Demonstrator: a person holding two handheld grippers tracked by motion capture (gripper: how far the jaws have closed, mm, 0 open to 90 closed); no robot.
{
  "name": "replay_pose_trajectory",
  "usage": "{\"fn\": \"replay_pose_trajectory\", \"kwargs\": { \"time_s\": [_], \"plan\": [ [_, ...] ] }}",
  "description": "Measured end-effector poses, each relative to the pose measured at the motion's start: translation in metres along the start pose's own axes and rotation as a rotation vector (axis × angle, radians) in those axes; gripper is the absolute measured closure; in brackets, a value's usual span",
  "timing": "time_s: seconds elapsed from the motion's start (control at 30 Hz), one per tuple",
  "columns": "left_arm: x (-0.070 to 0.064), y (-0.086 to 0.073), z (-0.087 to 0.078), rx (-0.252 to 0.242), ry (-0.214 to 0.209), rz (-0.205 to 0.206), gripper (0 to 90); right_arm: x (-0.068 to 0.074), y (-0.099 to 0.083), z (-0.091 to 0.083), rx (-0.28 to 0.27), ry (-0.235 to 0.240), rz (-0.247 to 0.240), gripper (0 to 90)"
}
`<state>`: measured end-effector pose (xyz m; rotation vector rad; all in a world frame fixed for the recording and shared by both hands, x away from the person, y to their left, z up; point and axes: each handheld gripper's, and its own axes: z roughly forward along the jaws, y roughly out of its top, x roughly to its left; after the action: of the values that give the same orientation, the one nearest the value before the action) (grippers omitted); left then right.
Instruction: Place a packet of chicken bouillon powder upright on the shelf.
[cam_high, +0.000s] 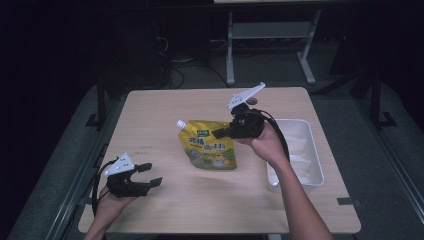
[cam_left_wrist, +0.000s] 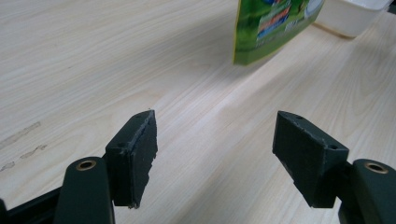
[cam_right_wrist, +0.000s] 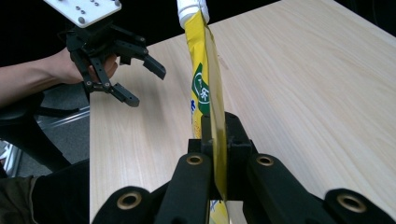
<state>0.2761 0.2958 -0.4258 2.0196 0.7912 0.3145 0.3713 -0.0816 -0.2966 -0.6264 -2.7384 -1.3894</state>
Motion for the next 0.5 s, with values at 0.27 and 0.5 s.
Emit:
{"fn": "replay_pose_trajectory", "kwargs": {
  "time_s": [0.27, 0.5],
  "plan": [
    [0.002, -0.002, 0.000, 0.002, 0.008, -0.005, 29.2, -0.009, -0.003, -0.018, -0.008, -0.040, 0.017, 89.6],
    [0.001, -0.002, 0.001, 0.005, 0.011, 0.006, 29.1, -0.017, -0.009, -0.038, -0.017, -0.085, 0.040, 89.6]
  ]
}}
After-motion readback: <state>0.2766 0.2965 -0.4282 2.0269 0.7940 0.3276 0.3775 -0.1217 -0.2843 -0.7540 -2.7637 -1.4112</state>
